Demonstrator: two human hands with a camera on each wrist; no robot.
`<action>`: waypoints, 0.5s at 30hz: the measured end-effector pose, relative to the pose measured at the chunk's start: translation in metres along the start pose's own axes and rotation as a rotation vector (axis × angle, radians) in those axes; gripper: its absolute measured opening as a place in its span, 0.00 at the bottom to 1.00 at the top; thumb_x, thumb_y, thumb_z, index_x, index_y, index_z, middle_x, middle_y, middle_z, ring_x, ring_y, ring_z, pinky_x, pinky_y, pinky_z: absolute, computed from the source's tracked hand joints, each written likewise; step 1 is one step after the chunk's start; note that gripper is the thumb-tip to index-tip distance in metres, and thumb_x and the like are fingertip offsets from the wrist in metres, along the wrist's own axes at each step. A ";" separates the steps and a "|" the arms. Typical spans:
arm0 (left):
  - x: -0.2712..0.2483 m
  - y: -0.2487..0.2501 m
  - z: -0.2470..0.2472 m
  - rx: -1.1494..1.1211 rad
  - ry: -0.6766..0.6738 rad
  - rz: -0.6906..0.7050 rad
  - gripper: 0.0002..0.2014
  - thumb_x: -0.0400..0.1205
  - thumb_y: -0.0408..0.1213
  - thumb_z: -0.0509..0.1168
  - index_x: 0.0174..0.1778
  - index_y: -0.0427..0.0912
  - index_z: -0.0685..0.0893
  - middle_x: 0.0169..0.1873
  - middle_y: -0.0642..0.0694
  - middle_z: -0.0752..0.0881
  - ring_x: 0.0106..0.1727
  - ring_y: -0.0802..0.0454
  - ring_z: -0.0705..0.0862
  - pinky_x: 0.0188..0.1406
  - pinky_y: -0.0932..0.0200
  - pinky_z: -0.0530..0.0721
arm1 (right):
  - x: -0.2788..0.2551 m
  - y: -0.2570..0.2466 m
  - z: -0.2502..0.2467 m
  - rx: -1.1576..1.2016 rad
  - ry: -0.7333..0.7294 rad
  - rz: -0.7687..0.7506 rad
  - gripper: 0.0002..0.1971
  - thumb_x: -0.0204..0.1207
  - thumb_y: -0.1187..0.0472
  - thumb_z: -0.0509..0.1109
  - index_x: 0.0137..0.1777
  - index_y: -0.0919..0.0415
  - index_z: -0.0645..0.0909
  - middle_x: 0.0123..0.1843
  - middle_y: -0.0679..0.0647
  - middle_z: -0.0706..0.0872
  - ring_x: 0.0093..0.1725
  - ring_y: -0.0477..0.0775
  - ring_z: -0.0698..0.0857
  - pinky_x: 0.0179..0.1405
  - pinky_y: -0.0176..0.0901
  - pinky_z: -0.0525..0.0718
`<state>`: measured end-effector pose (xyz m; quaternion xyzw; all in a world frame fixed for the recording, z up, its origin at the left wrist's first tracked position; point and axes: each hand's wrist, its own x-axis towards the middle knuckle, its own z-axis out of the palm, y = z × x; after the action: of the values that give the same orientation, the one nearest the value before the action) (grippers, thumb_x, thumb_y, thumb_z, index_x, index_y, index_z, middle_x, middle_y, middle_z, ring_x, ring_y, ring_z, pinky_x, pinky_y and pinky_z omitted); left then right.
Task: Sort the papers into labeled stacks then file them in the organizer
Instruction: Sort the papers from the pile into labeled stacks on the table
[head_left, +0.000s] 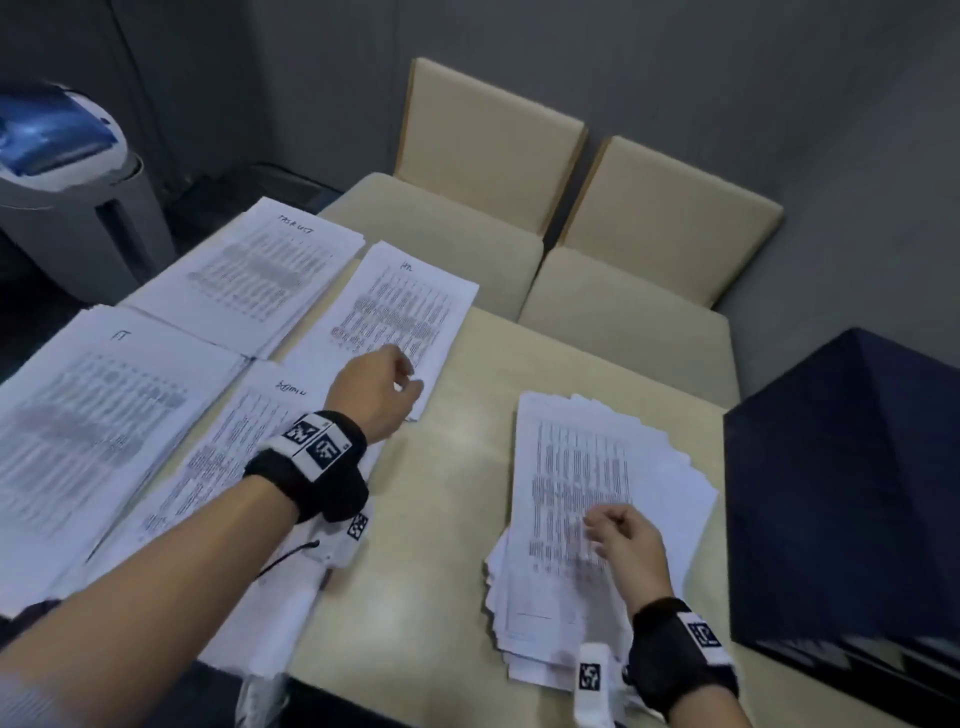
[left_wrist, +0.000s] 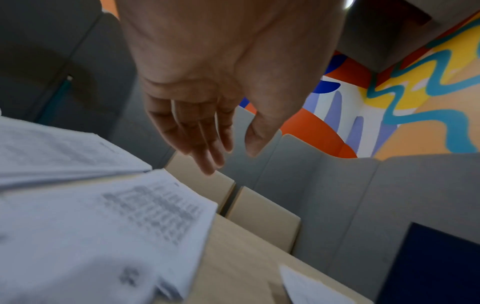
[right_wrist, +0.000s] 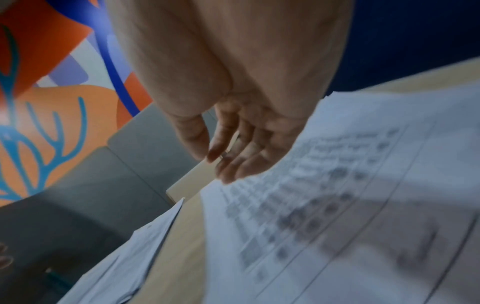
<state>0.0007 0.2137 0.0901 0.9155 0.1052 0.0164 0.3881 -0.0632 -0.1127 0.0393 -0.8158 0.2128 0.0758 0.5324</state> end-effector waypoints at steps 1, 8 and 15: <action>-0.013 0.010 0.022 -0.003 -0.024 -0.021 0.08 0.80 0.42 0.68 0.51 0.43 0.81 0.46 0.50 0.87 0.47 0.47 0.85 0.46 0.57 0.79 | 0.010 0.010 -0.016 -0.032 0.038 -0.025 0.03 0.80 0.67 0.70 0.44 0.62 0.82 0.43 0.57 0.87 0.52 0.64 0.87 0.43 0.41 0.80; -0.074 0.040 0.156 -0.039 -0.338 -0.238 0.32 0.77 0.43 0.73 0.75 0.41 0.70 0.70 0.40 0.79 0.67 0.42 0.80 0.64 0.51 0.79 | 0.035 0.065 -0.078 -0.237 -0.015 0.057 0.29 0.78 0.42 0.69 0.74 0.58 0.72 0.72 0.56 0.77 0.69 0.57 0.79 0.70 0.50 0.75; -0.076 0.057 0.195 -0.061 -0.201 -0.295 0.28 0.80 0.43 0.70 0.74 0.38 0.70 0.67 0.41 0.83 0.64 0.41 0.83 0.64 0.49 0.80 | 0.040 0.074 -0.087 -0.107 -0.138 0.086 0.31 0.76 0.42 0.72 0.73 0.56 0.70 0.59 0.52 0.81 0.58 0.53 0.80 0.57 0.42 0.75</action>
<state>-0.0415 0.0219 -0.0015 0.8750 0.1984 -0.1289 0.4223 -0.0677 -0.2273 0.0005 -0.8260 0.2063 0.1658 0.4976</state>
